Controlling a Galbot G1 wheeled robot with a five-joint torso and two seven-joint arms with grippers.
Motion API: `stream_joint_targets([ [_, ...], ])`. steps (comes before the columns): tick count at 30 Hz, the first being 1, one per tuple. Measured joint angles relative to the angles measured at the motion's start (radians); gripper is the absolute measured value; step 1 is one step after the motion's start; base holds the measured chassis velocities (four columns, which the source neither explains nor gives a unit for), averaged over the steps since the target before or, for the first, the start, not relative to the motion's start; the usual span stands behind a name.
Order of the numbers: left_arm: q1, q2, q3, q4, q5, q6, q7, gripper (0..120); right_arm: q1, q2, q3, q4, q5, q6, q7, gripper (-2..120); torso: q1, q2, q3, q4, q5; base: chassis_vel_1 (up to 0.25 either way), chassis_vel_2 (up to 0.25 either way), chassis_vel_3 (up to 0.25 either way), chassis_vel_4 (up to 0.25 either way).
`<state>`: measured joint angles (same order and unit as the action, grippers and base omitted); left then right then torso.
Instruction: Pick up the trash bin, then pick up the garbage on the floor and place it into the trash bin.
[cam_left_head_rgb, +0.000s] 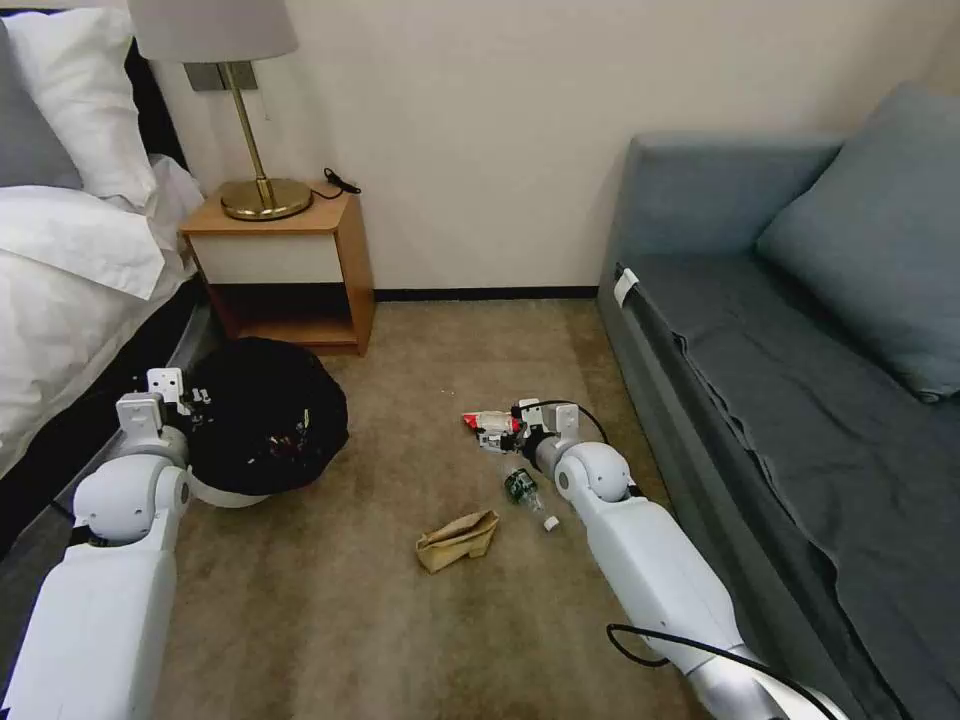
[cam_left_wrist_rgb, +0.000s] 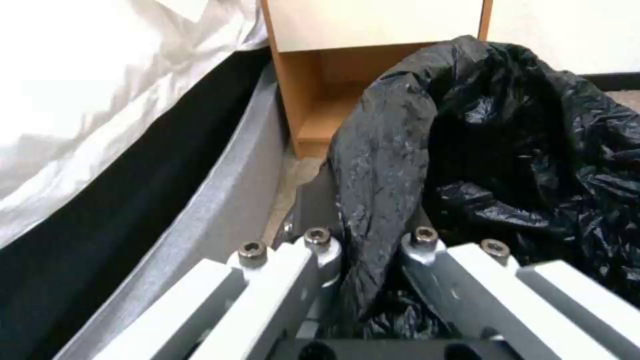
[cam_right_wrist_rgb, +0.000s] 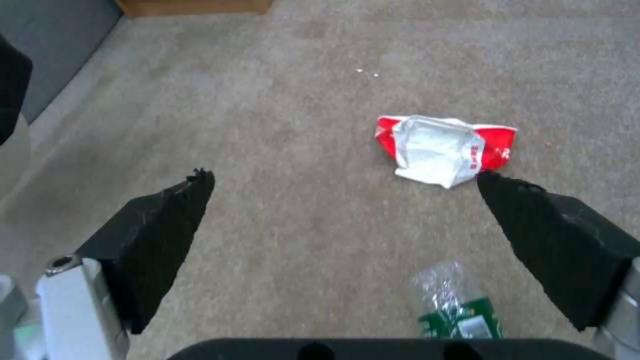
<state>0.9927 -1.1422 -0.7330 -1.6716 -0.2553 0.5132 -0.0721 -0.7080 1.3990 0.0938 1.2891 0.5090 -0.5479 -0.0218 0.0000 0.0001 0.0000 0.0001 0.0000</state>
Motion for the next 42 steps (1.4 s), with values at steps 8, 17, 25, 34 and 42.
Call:
stream_joint_targets([
  [8, 0.005, -0.003, 0.000, -0.003, 0.001, -0.011, 0.006, 4, -0.005, -0.007, -0.011, 0.005, -0.005, 0.000, -0.005, 100, 0.000, 0.000, 0.000, -0.0001, 0.0001, -0.068, 0.069, 0.071, -0.054],
  [17, 0.011, -0.001, -0.004, -0.002, 0.002, -0.028, 0.012, 4, -0.007, -0.006, -0.033, -0.002, -0.025, 0.001, -0.019, 100, 0.000, 0.000, 0.000, -0.0001, 0.0001, -0.069, 0.068, 0.077, -0.071],
  [25, 0.008, -0.003, -0.001, 0.007, 0.001, -0.033, 0.013, 4, 0.004, -0.013, -0.045, -0.015, -0.029, 0.003, -0.031, 100, 0.000, 0.000, 0.000, -0.0001, 0.0000, -0.073, 0.079, 0.068, -0.066],
  [34, 0.004, -0.007, 0.006, 0.020, 0.004, -0.040, 0.015, 4, 0.011, -0.014, -0.051, -0.040, -0.041, 0.016, -0.042, 100, 0.000, 0.000, 0.000, -0.0001, 0.0001, -0.071, 0.067, 0.078, -0.073],
  [42, -0.001, -0.007, 0.006, 0.029, 0.005, -0.044, 0.015, 4, 0.017, -0.012, -0.070, -0.054, -0.049, 0.019, -0.046, 100, 0.000, 0.000, 0.000, -0.0001, 0.0000, -0.065, 0.062, 0.071, -0.074],
])
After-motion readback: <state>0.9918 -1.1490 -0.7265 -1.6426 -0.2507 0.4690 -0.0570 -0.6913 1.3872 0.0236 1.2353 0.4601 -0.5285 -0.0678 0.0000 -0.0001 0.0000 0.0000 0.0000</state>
